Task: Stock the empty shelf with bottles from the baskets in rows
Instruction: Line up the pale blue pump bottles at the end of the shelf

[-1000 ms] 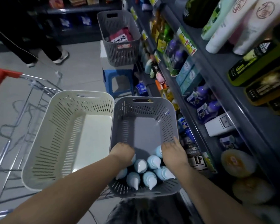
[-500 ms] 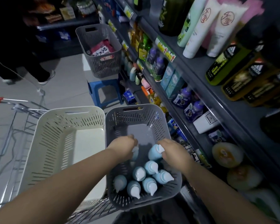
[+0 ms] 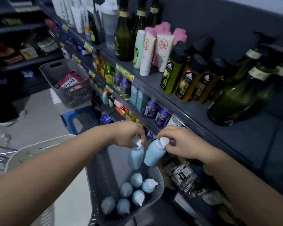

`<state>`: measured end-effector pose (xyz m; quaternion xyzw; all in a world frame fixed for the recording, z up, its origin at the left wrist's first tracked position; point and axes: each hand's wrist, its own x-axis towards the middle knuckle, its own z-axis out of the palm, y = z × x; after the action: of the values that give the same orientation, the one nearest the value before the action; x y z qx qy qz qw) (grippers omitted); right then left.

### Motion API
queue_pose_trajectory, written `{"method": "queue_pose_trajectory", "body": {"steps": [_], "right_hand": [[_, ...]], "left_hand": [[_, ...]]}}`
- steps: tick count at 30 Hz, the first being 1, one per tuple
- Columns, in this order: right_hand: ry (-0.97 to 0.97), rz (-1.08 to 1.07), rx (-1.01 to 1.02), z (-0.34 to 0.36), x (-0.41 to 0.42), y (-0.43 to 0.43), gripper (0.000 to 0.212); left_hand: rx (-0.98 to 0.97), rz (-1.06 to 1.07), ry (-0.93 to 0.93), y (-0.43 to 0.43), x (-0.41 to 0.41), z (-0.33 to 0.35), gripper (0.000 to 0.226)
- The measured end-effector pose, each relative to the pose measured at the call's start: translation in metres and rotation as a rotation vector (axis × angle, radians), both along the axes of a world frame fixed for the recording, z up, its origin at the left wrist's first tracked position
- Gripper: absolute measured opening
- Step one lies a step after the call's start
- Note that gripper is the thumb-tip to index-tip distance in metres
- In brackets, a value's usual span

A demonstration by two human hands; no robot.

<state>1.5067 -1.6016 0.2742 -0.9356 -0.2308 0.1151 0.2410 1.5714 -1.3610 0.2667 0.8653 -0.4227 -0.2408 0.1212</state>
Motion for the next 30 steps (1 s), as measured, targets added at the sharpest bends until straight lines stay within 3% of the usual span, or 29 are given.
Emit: {"method": "queue_pose_trajectory", "body": {"steps": [5, 17, 30], "right_hand": [[-0.053, 0.015, -0.056, 0.044, -0.028, -0.019, 0.039], [-0.082, -0.279, -0.036, 0.1, -0.133, -0.116, 0.044], [0.006, -0.575, -0.061, 0.135, -0.338, -0.23, 0.039]], "left_hand": [[-0.01, -0.146, -0.008, -0.048, -0.008, 0.042, 0.033], [-0.08, -0.397, -0.056, -0.182, -0.06, 0.102, 0.033], [-0.078, -0.677, 0.037, -0.346, -0.226, 0.136, 0.033]]}}
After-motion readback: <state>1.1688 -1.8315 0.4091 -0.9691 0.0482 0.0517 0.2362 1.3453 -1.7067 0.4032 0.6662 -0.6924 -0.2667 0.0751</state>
